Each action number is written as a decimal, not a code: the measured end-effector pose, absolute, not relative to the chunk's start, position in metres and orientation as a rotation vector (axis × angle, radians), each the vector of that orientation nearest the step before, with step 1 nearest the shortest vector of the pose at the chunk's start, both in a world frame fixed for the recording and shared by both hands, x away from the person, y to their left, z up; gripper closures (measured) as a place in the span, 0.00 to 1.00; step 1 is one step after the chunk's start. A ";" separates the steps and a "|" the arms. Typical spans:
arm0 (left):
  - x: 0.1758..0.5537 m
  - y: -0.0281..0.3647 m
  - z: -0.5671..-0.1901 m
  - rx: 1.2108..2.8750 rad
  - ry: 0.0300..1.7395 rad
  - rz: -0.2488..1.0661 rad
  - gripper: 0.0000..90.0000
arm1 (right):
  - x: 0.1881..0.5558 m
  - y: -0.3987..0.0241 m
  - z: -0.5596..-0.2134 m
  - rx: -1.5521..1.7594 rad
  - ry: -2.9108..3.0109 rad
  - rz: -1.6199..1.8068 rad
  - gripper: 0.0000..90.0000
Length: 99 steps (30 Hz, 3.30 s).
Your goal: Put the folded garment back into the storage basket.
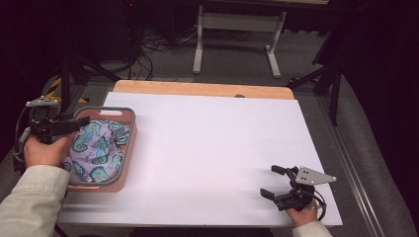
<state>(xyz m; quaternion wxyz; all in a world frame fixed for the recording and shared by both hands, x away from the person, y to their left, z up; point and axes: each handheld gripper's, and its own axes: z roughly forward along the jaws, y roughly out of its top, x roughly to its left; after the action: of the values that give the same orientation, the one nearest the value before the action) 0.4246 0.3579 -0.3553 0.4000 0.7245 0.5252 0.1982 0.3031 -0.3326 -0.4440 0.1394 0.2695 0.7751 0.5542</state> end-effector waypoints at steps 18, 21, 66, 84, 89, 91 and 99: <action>0.388 0.313 -0.314 1.799 1.094 0.519 0.09 | 0.303 -0.333 -0.444 0.782 2.235 1.606 0.05; 0.380 0.303 -0.307 1.800 1.049 0.524 0.07 | 0.303 -0.333 -0.444 0.784 2.235 1.605 0.05; 0.337 0.145 -0.294 1.752 0.496 0.334 0.03 | 0.302 -0.335 -0.443 0.779 2.222 1.623 0.05; 0.344 0.115 -0.343 1.716 0.475 0.293 0.00 | 0.301 -0.336 -0.443 0.772 2.215 1.629 0.05; 0.346 0.110 -0.360 1.706 0.489 0.271 0.00 | 0.302 -0.336 -0.443 0.771 2.215 1.627 0.05; 0.347 0.108 -0.369 1.721 0.502 0.245 0.00 | 0.301 -0.336 -0.443 0.770 2.214 1.628 0.05; 0.348 0.104 -0.392 1.753 0.525 0.237 0.00 | 0.301 -0.336 -0.443 0.770 2.215 1.625 0.05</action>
<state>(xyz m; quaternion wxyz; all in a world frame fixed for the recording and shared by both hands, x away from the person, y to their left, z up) 0.3484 0.1036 -0.3924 0.6038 0.7573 0.2269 0.1025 0.3013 -0.3362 -0.4427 0.1438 0.2670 0.7683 0.5637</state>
